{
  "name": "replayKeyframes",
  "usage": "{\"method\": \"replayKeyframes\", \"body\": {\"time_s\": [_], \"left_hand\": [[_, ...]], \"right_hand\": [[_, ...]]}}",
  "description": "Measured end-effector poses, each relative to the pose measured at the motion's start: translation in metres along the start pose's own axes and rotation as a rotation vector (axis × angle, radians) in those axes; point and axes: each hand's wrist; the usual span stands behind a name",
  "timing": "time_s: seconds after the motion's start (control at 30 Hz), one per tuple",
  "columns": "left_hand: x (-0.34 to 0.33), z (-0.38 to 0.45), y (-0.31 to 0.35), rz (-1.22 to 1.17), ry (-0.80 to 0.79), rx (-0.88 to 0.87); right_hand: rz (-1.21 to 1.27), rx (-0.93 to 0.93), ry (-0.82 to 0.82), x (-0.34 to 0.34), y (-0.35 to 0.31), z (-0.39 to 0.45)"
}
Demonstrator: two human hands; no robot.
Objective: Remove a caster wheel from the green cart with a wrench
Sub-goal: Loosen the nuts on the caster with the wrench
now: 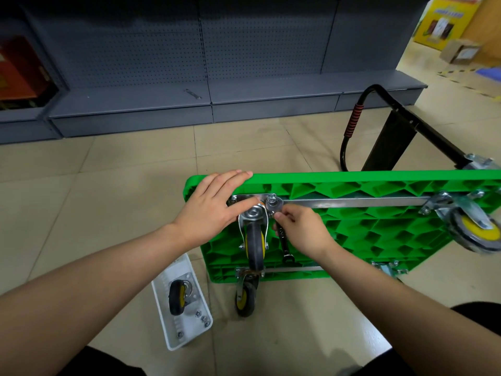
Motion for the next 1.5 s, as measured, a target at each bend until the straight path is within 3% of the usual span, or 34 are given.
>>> {"method": "replayKeyframes", "body": {"time_s": [0.13,0.3,0.43,0.57,0.67,0.8,0.9,1.0,1.2,1.5], "left_hand": [[0.000,0.000,-0.001,0.000,-0.001,0.000],[0.001,0.001,0.000,-0.003,0.011,-0.001],[0.000,0.001,-0.001,-0.004,0.021,0.000],[0.000,0.001,0.000,0.002,0.018,-0.003],[0.001,0.000,0.001,-0.002,0.021,-0.004],[0.001,0.000,0.000,-0.002,0.015,-0.007],[-0.001,0.000,-0.001,0.004,0.005,-0.002],[-0.001,0.000,-0.001,0.001,0.008,-0.001],[0.001,0.000,0.001,0.006,0.018,-0.006],[-0.001,0.000,0.000,-0.008,0.016,-0.006]], "right_hand": [[0.104,0.001,0.010,-0.007,0.002,0.003],[0.008,0.045,0.007,-0.004,0.004,0.003],[-0.307,0.136,0.038,0.007,0.007,0.002],[-0.845,0.325,0.259,0.028,0.000,0.000],[-0.933,0.324,0.322,0.029,-0.002,-0.001],[-0.752,0.299,0.296,0.030,0.010,-0.008],[-0.401,0.185,0.119,0.031,0.020,-0.009],[-0.207,0.143,0.072,0.024,0.016,-0.012],[-0.069,0.092,-0.006,0.003,0.005,-0.005],[0.045,0.066,0.030,-0.008,0.000,0.000]]}}
Point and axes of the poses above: each hand's wrist, its own z-axis towards the middle knuckle, its own x-axis out of the back of the hand, y = z × x, and after that the axes turned 9 degrees about -y, right-handed
